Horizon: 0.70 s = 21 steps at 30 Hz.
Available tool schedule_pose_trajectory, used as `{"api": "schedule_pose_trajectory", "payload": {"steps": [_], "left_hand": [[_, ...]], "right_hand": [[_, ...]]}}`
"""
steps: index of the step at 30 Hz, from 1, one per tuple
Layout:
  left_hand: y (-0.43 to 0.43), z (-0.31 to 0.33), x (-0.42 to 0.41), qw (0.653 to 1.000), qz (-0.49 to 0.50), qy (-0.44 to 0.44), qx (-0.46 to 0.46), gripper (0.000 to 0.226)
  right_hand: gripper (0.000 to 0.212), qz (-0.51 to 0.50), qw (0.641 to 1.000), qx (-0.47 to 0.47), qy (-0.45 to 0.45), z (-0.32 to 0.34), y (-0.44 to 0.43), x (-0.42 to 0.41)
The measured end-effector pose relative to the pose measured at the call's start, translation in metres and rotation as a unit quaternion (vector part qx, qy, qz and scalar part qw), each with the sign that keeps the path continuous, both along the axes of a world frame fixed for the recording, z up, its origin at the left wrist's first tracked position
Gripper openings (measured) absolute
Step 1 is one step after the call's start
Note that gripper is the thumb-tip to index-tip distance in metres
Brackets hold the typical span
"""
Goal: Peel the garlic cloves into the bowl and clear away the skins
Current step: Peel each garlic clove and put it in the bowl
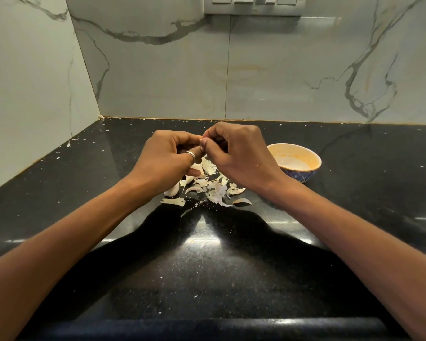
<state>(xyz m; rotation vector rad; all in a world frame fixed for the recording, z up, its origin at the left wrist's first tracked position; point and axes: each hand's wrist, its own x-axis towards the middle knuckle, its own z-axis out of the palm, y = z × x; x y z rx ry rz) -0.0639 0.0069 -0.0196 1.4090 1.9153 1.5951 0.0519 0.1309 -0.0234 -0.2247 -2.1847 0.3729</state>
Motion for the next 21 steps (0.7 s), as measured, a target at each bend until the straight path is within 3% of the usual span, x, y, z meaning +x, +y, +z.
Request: {"api": "schedule_pose_trajectory", "payload": {"steps": [21], "left_hand": [[-0.0028,0.0025,-0.0008,0.997,-0.012,0.051,-0.055,0.02]], "right_hand": [[0.02,0.016,0.99,0.113,-0.077,-0.0016,0.0023,0.0038]]}}
